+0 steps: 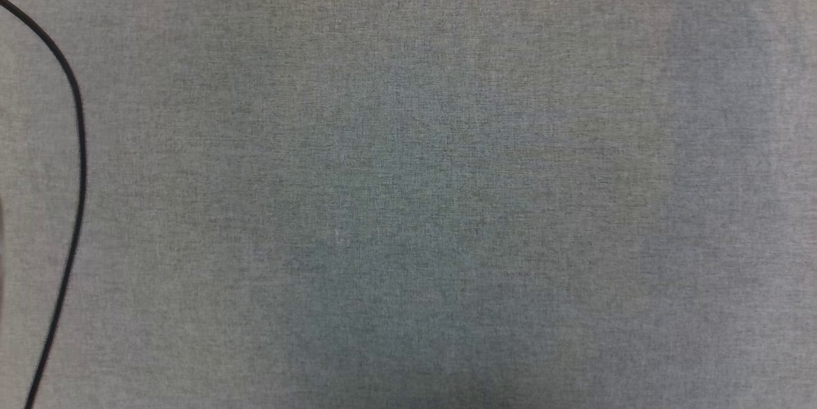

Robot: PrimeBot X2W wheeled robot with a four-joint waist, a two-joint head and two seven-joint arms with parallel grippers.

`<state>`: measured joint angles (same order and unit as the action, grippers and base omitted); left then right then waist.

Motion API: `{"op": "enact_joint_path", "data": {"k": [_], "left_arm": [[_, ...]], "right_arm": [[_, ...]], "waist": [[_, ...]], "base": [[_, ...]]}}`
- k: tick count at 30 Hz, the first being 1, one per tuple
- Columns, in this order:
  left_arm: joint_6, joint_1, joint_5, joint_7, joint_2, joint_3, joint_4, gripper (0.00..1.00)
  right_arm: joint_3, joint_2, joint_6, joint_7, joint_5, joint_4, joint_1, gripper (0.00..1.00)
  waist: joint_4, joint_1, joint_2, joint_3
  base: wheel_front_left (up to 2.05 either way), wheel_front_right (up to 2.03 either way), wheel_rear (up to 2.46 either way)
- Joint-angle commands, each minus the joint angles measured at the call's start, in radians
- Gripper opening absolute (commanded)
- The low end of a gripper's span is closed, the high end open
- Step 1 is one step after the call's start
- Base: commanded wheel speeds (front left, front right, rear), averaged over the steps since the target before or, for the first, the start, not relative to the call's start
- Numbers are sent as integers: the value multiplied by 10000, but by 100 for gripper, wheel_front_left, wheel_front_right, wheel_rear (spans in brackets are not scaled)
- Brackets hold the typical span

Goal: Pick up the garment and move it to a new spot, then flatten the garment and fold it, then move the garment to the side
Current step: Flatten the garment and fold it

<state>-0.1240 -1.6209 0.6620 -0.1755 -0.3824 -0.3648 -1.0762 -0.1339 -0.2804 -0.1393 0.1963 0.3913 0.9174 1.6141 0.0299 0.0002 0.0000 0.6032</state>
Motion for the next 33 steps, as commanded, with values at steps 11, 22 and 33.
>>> {"op": "enact_joint_path", "data": {"k": [11,22,33], "left_arm": [[-65,4554,2016,-315,147,-1170,1043,0],[-66,8736,2731,-707,-287,-2023,2525,0],[1030,12405,3021,-834,-965,-1572,5072,0]], "right_arm": [[-1683,-469,86,-623,1917,-498,-4203,0],[-1903,-1415,86,-796,3129,-1962,-8686,0],[-539,-1439,86,-385,3072,-4552,-13086,0]], "waist": [[324,-2,0,-1536],[611,-2,0,-3733],[416,-2,0,-5261]], "base": [[0,0,0],[0,0,0],[0,0,0]]}}
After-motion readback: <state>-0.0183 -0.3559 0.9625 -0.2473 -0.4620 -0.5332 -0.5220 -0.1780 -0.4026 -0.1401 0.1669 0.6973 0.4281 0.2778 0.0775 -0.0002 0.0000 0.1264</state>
